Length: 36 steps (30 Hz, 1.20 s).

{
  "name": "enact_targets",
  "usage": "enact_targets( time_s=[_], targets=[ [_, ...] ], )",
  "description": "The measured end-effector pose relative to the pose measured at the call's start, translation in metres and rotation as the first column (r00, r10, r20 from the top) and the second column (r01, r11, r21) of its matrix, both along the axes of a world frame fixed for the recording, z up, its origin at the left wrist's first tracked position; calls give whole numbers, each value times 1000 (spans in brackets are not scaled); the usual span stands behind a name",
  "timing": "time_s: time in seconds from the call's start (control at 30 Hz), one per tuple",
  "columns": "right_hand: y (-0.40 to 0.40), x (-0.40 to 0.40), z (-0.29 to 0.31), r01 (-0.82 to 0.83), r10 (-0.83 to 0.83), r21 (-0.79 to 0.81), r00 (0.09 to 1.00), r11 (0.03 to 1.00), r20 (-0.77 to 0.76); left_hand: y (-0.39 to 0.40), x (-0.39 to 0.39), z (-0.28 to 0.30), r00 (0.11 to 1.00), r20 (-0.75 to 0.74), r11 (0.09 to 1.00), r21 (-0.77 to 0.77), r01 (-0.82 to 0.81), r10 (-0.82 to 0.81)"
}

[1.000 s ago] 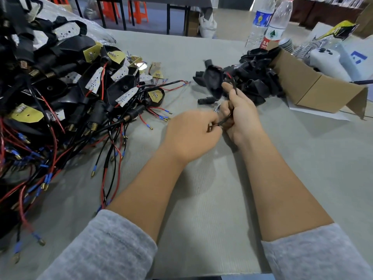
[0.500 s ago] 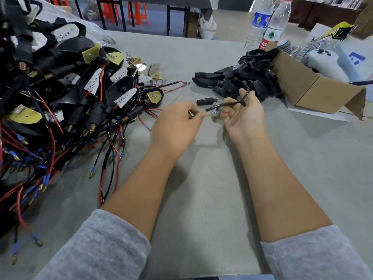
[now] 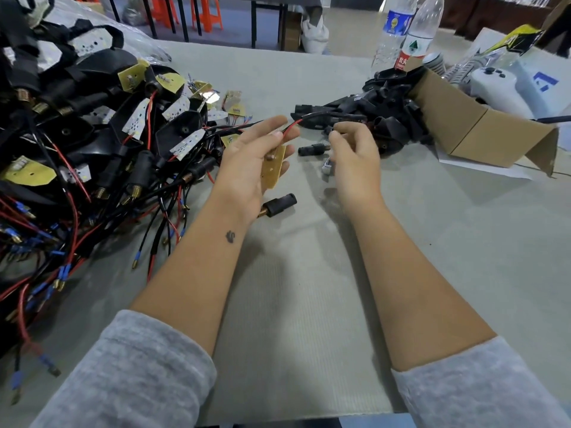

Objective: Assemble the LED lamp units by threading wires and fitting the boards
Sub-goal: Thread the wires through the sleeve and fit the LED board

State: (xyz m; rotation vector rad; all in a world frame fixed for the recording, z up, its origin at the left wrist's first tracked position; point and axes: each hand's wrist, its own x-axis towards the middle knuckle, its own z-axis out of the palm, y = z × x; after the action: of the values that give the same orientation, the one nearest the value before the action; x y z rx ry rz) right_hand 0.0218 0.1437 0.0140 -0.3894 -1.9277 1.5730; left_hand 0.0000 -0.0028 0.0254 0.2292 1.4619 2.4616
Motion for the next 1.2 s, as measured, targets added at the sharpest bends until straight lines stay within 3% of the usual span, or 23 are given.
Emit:
enact_targets(
  time_s=[0.17, 0.3, 0.4, 0.57, 0.67, 0.77, 0.83, 1.03, 1.13, 1.2],
  targets=[
    [-6, -3, -10, -43, 41, 373, 999, 927, 13, 0, 0, -3, 994, -62, 996, -3, 93, -93],
    [-6, -2, -10, 108, -77, 264, 989, 958, -126, 5, 8, 0, 963, -187, 974, -149, 170, -196],
    [0, 0, -4, 285, -241, 131, 930, 949, -278, 9, 13, -1, 934, -245, 947, -255, 195, -258],
    [7, -3, 0, 270, -260, 28, 946, 962, -193, 9, 15, -1, 894, -273, 900, -359, 248, -355],
    [10, -1, 3, 294, -349, -267, 918, 918, -188, 7, 12, -5, 890, -322, 884, -437, 164, -324],
    [23, 1, 4, 327, -370, -428, 929, 842, -19, 5, 7, -12, 826, -407, 718, -696, -5, -389],
    [28, 1, 6, 295, -342, -515, 940, 805, 2, 6, 5, -17, 812, -423, 644, -761, -77, -402],
    [24, 1, 5, 261, -319, -519, 947, 814, -24, 2, -3, -18, 732, -668, 468, -693, -548, -133],
    [24, 0, 7, 255, -308, -513, 951, 820, -20, -1, -4, -16, 700, -713, 443, -642, -626, -44],
    [23, 0, 7, 221, -276, -524, 961, 823, -29, 0, -1, -14, 713, -699, 484, -643, -594, -52]
  ],
)
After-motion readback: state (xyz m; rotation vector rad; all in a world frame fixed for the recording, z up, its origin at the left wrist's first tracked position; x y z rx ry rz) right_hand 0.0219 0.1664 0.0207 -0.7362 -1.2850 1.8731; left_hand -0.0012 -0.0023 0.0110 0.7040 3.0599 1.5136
